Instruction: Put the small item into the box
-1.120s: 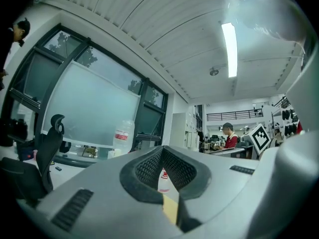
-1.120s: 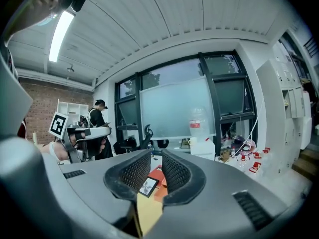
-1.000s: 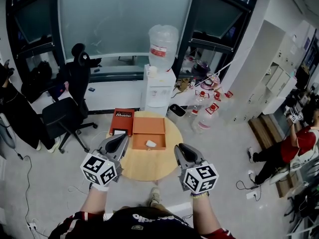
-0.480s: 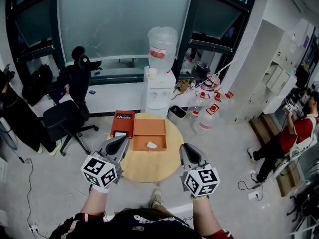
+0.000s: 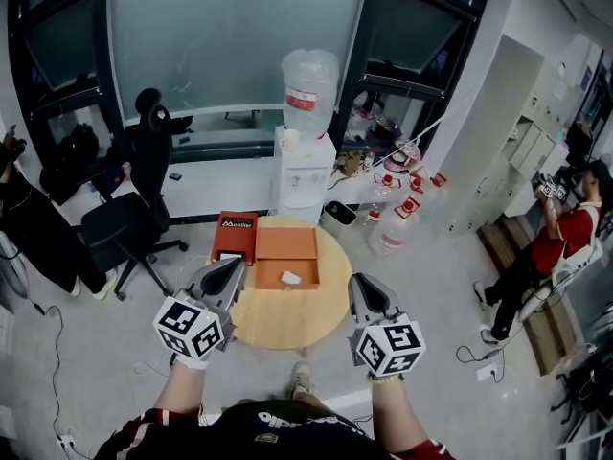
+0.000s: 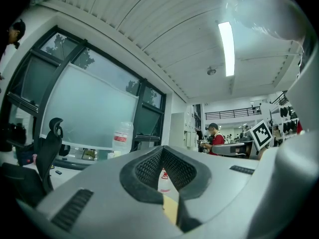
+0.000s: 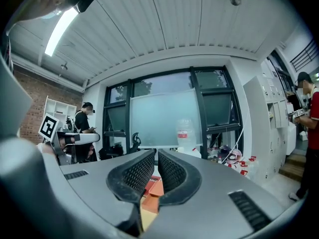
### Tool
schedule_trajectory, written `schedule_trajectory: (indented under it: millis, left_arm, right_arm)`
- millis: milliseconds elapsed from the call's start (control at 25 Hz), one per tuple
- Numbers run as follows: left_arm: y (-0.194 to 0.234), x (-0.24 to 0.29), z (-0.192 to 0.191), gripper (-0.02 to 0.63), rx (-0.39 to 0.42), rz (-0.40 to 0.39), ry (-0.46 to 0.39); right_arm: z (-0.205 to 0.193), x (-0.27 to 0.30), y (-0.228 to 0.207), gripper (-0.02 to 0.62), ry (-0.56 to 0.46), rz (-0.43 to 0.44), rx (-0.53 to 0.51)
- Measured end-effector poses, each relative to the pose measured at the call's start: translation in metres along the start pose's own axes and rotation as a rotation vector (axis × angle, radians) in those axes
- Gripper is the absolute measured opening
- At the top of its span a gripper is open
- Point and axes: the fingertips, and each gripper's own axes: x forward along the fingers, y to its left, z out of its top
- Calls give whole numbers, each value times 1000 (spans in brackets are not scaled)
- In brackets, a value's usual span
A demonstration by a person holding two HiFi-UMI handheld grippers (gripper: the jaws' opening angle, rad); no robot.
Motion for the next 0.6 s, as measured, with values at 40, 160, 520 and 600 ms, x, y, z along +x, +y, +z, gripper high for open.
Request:
schedule_trajectory:
  millis: [40, 160, 520, 600]
  left_arm:
    - [0, 0, 0, 16, 0, 0, -1]
    - [1, 0, -1, 16, 0, 0, -2]
    - [9, -1, -6, 16, -7, 5, -1]
    - [9, 0, -5, 17, -7, 4, -1]
  right_arm:
    - [0, 0, 0, 46, -2, -2, -1]
    - [0, 0, -1, 44, -6, -6, 0]
    - [-2, 6, 0, 38, -12, -17, -8]
    - [-1, 6, -1, 37, -12, -20, -8]
